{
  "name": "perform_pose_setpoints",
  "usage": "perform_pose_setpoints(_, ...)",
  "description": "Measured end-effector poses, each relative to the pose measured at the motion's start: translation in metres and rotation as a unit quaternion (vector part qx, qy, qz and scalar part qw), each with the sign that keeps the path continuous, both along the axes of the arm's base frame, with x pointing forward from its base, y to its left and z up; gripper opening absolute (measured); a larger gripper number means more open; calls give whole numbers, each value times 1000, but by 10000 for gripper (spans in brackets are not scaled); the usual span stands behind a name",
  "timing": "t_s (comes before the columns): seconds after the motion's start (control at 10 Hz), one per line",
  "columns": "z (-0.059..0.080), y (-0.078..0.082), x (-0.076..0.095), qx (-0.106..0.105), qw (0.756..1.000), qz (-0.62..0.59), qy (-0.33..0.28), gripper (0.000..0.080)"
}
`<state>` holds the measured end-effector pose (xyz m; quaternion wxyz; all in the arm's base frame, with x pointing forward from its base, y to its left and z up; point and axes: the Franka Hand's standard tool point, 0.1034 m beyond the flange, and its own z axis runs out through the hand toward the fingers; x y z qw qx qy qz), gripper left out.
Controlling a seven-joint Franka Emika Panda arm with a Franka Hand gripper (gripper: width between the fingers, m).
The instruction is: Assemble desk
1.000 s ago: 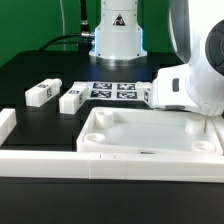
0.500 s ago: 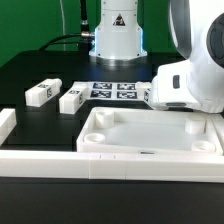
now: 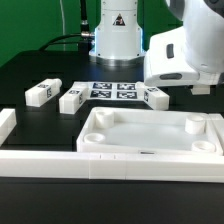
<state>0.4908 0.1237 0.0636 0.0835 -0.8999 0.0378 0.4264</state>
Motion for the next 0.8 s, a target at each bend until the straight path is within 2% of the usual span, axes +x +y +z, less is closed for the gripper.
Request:
perform_pose_setpoints(0.3, -4, 2, 6, 1, 1000, -1, -22, 290)
perform_pose_setpoints(0.4, -2, -1, 13, 4, 999, 4, -44, 290)
perform_pose_setpoints(0.5, 16, -2, 29, 2, 996, 0, -84, 290)
perform_pose_setpoints(0.6, 30, -4, 36, -2, 992, -8, -122, 291)
perform_pose_setpoints(0.8, 52, -11, 41, -9, 988, -16, -156, 291)
